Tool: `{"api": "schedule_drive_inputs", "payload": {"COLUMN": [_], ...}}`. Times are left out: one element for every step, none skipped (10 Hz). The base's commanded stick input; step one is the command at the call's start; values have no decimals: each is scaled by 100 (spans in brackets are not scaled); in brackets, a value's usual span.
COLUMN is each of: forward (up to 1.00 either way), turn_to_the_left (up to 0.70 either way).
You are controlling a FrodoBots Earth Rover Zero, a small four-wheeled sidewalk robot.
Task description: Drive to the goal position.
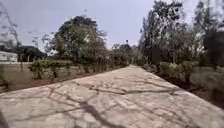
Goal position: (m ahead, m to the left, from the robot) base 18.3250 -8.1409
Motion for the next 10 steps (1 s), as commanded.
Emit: {"api": "schedule_drive_inputs", "payload": {"forward": [70, 70, 70, 70, 70, 70, 70, 70, 70, 70], "turn_to_the_left": [0, 0, 0, 0, 0, 0, 0, 0, 0, 0]}}
